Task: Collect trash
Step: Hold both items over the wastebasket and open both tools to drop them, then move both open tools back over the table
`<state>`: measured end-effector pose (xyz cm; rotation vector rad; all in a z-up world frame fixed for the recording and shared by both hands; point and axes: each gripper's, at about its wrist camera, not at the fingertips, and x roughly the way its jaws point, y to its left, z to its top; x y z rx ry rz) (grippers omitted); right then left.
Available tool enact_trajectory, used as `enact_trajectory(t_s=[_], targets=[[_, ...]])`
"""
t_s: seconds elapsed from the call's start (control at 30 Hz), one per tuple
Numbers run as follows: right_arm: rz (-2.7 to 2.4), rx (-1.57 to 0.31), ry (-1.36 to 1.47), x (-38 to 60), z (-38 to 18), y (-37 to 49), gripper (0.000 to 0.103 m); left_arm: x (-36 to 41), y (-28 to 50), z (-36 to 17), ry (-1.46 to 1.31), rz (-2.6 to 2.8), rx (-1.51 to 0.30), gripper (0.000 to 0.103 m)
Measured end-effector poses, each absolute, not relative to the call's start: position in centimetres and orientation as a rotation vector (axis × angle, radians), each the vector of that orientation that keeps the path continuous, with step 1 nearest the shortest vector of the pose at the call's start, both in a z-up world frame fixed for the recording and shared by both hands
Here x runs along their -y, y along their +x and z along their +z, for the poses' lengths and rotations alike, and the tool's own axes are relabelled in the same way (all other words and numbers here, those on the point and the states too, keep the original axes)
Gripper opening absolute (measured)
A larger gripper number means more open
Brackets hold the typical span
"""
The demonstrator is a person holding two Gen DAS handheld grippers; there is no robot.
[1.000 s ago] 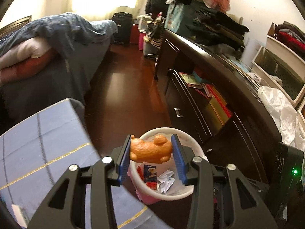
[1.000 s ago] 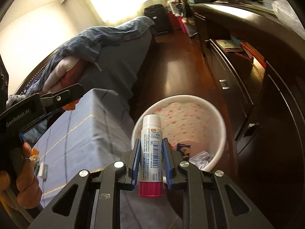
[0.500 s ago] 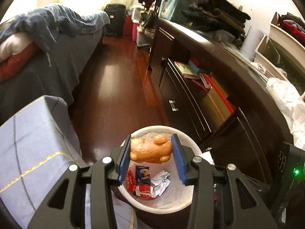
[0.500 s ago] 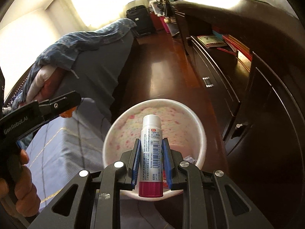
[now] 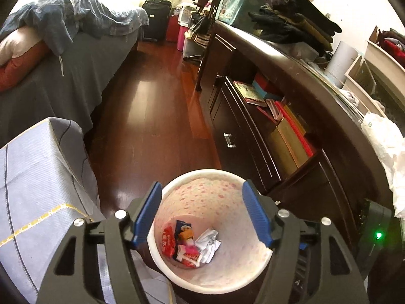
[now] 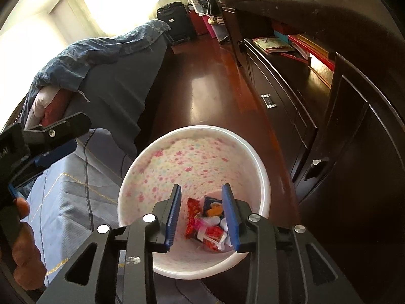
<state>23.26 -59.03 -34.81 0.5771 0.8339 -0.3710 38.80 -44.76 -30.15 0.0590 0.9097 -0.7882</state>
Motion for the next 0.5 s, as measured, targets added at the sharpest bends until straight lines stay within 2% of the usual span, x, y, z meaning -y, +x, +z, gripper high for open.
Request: enact_trajectory(t_s=[0.27, 0.33, 0.4, 0.5], targets=[[-0.346, -0.831, 0.558, 57.4, -33.3, 23.2, 0.042, 43.1, 37.5, -27.6, 0.095, -0.761, -0.834, 0.071], [-0.333, -0.83, 0.552, 56.7, -32.7, 23.2, 0.048, 42.1, 37.1, -26.7, 0.101, -0.744, -0.815, 0.072], [-0.322, -0.827, 0.538, 55.8, -31.8, 23.1, 0.05, 40.6, 36.7, -25.7, 0.101, -0.713, -0.791, 0.073], [-0.297, -0.818, 0.493, 53.9, -30.3, 23.0, 0.062, 37.8, 36.3, -24.4, 0.093, -0.648, -0.771, 0.076]])
